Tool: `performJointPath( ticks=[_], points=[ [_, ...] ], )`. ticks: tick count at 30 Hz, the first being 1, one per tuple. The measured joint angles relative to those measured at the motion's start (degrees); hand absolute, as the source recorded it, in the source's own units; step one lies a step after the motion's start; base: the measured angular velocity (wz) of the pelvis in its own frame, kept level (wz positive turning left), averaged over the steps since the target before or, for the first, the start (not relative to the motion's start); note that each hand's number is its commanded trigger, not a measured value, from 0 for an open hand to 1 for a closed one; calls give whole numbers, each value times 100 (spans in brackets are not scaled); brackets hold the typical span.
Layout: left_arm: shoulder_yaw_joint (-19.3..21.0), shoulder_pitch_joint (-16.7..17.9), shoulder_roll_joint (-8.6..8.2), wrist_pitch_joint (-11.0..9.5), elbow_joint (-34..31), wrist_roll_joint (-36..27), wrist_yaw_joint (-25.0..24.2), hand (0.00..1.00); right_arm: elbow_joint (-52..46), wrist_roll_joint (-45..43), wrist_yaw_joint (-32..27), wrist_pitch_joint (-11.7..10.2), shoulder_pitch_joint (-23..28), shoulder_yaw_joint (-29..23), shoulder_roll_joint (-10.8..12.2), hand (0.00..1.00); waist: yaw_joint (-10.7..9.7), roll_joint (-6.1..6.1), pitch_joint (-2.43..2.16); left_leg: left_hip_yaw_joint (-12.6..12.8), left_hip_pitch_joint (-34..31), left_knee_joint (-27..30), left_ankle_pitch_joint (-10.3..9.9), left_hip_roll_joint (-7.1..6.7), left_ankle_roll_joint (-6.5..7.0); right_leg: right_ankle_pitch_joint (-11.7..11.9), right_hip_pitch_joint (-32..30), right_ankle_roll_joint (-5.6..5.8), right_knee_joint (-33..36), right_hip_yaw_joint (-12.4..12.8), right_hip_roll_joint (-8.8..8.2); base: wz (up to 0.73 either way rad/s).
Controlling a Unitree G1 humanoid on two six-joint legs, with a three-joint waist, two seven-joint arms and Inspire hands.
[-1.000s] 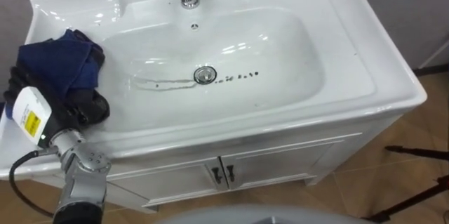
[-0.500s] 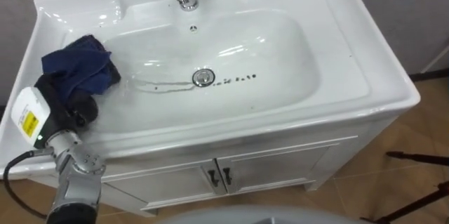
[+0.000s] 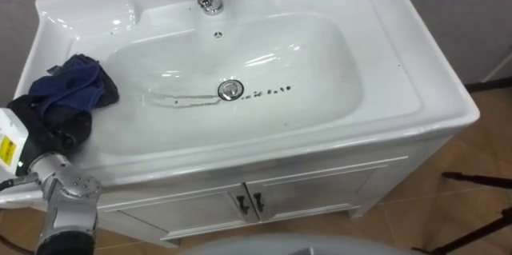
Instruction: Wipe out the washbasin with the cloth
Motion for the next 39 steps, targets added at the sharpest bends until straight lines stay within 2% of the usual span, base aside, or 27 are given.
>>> performJointPath(
  ticks=[5,8,11,12,13,14,16,18,23,27,29,33,39],
  points=[
    [-7,-203,-34,2,76,4,-20,100,107,38,-22,-147,-9,7,17,0,-2,-28,27,-91,-27,5,-1,-12,-1,-13,-24,12,-9,-63,-17,11],
    [-12,-266,-38,48,-111,25,-93,100,163,121,-7,-207,-42,48,14,0,-23,-47,49,-150,-127,9,-1,-19,-1,-17,-111,17,-1,-148,-26,12],
    [-8,-223,-111,230,-524,101,-125,100,172,262,-6,-292,-46,177,18,0,-15,-79,64,-201,-247,26,0,-30,-2,-11,-194,24,1,-201,-35,9],
    [-10,-222,-167,358,-739,181,-142,100,178,274,-7,-329,-63,221,24,0,-20,-105,90,-226,-279,58,1,-38,-1,-7,-228,28,0,-212,-39,14],
    [-15,-219,-207,436,-902,352,-141,100,206,271,-5,-383,-98,247,43,0,-19,-141,144,-273,-317,96,1,-48,0,-7,-229,28,1,-233,-47,15],
    [-16,-219,-225,462,-981,455,-144,100,215,270,-5,-403,-103,265,53,0,-18,-143,147,-286,-344,113,1,-51,0,-7,-240,28,-1,-248,-50,14],
    [-26,-202,-264,502,-1292,671,-193,100,220,246,10,-503,-138,324,68,0,7,-177,211,-317,-412,129,0,-52,-1,-7,-277,28,-8,-282,-52,9],
    [-35,-193,-305,528,-1507,726,-221,100,220,259,5,-582,-138,339,88,0,8,-216,223,-352,-487,154,0,-59,-1,-7,-301,28,-10,-361,-65,10],
    [-440,-116,-313,561,-2199,802,-238,100,237,335,-59,-757,-88,404,106,0,-11,-200,208,-416,-564,179,1,-88,0,-1,-323,38,-12,-460,-101,9],
    [-692,-107,-313,557,-2603,807,-256,100,275,320,-75,-874,-87,436,124,0,-145,-159,181,-431,-544,178,1,-90,1,0,-300,39,-14,-463,-102,1],
    [-738,-69,-316,557,-2772,871,-279,100,275,312,-75,-883,-82,435,129,0,-163,-148,175,-423,-525,178,1,-86,1,0,-293,39,-15,-418,-95,-10],
    [-769,-60,-341,543,-2946,1403,-375,100,276,321,-81,-921,-67,445,150,0,-203,-138,174,-412,-467,177,1,-80,1,0,-250,39,-20,-360,-85,-6],
    [-775,-49,-376,537,-2949,1530,-464,100,281,322,-120,-1015,-39,469,170,0,-259,-134,172,-403,-469,177,1,-83,1,0,-253,39,-14,-357,-88,1]
  ],
)
